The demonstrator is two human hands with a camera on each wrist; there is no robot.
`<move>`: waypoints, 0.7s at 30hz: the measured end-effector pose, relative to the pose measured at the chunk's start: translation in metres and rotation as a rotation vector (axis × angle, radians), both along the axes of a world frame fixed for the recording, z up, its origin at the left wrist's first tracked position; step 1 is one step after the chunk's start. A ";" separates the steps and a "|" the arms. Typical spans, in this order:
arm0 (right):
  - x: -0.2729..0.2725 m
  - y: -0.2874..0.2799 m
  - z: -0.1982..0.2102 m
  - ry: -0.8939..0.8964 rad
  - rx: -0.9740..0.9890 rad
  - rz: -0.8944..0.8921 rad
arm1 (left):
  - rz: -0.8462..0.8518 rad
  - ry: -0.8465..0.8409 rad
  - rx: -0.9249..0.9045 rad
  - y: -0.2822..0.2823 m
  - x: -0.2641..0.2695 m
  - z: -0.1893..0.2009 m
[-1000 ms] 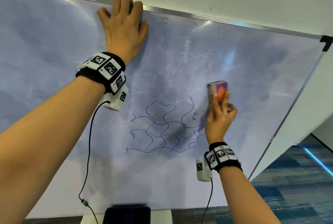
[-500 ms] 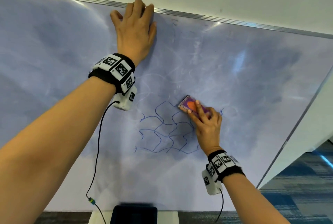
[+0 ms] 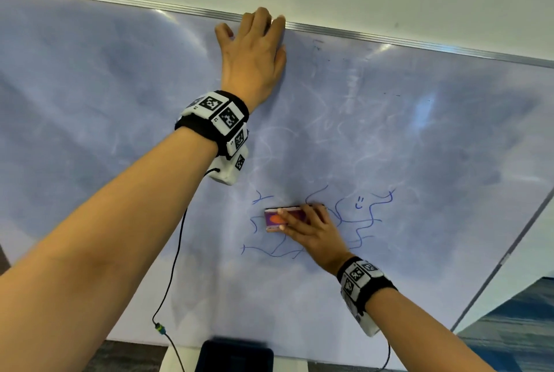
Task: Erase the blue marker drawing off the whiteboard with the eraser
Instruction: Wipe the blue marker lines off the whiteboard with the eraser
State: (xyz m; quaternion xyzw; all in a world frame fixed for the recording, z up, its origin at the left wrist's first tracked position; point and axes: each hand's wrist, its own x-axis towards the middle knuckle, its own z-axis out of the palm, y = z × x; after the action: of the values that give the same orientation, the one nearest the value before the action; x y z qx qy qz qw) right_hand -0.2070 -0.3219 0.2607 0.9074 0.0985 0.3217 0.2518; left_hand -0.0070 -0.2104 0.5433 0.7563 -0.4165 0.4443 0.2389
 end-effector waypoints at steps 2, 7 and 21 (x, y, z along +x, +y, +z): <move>0.011 0.002 0.022 -0.036 0.003 0.011 | 0.004 -0.007 -0.013 -0.001 -0.001 0.000; 0.060 0.021 0.086 -0.344 0.175 -0.009 | 0.002 -0.011 -0.039 -0.002 0.001 -0.001; 0.048 0.035 0.010 0.261 -0.261 0.004 | 0.031 0.008 0.061 -0.001 0.000 0.000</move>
State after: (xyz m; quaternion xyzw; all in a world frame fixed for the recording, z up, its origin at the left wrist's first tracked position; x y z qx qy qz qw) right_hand -0.1595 -0.2865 0.2710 0.9010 0.1729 0.1859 0.3518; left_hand -0.0069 -0.2110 0.5432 0.7715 -0.4169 0.4321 0.2105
